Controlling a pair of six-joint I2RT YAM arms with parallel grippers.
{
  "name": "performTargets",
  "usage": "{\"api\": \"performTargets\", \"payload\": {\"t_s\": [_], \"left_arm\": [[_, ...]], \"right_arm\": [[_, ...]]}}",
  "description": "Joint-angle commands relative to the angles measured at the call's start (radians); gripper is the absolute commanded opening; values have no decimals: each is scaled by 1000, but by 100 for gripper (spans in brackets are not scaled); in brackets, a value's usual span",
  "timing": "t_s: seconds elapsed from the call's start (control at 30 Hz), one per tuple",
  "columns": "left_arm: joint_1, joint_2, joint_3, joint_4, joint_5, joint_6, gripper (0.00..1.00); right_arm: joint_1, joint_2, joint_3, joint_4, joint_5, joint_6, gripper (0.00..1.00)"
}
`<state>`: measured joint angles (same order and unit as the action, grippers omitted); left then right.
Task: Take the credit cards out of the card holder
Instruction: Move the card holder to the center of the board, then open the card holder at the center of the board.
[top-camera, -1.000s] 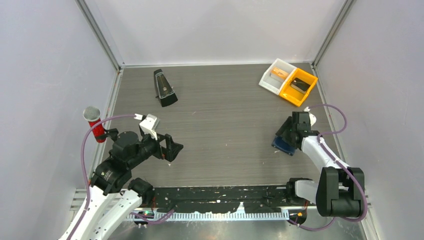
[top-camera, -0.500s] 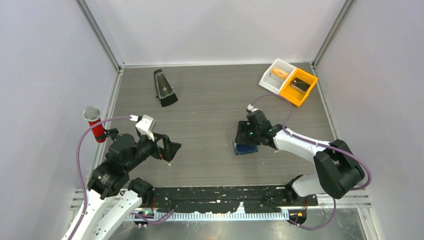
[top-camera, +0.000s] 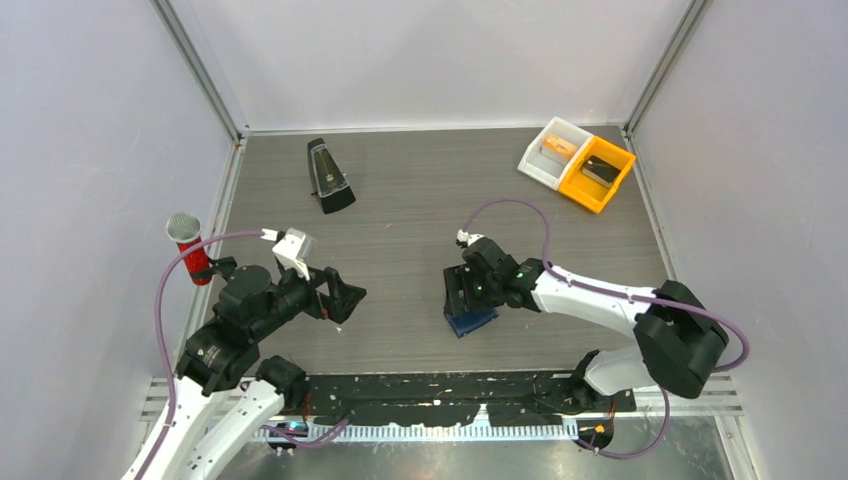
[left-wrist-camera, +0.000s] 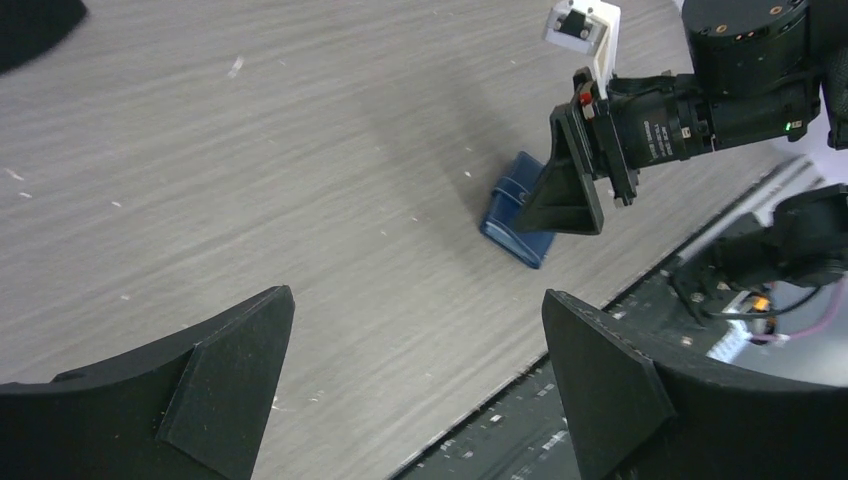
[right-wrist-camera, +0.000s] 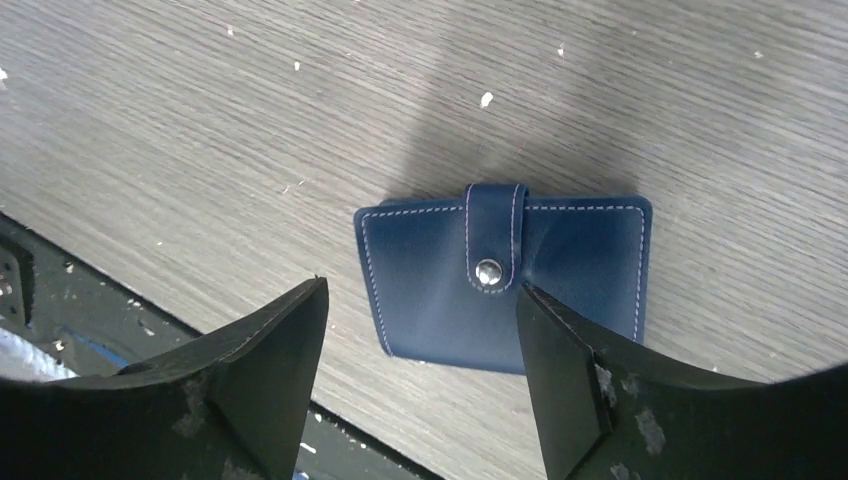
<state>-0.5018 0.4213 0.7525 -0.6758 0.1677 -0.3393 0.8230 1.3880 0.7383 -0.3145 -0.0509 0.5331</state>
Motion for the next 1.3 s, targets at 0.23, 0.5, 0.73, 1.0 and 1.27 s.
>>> {"api": "performTargets", "payload": {"t_s": [0.23, 0.5, 0.73, 1.0, 1.27], "left_arm": [[-9, 97, -45, 87, 175, -218, 92], [-48, 120, -114, 145, 168, -271, 91], [-52, 123, -145, 156, 171, -282, 91], [-52, 122, -160, 147, 180, -290, 89], [-53, 115, -179, 149, 209, -279, 88]], "right_arm": [[5, -118, 5, -94, 113, -34, 58], [6, -40, -10, -24, 130, -40, 55], [27, 27, -9, 14, 138, -24, 51], [53, 88, 8, -10, 196, 34, 25], [54, -81, -39, 46, 144, 163, 5]]}}
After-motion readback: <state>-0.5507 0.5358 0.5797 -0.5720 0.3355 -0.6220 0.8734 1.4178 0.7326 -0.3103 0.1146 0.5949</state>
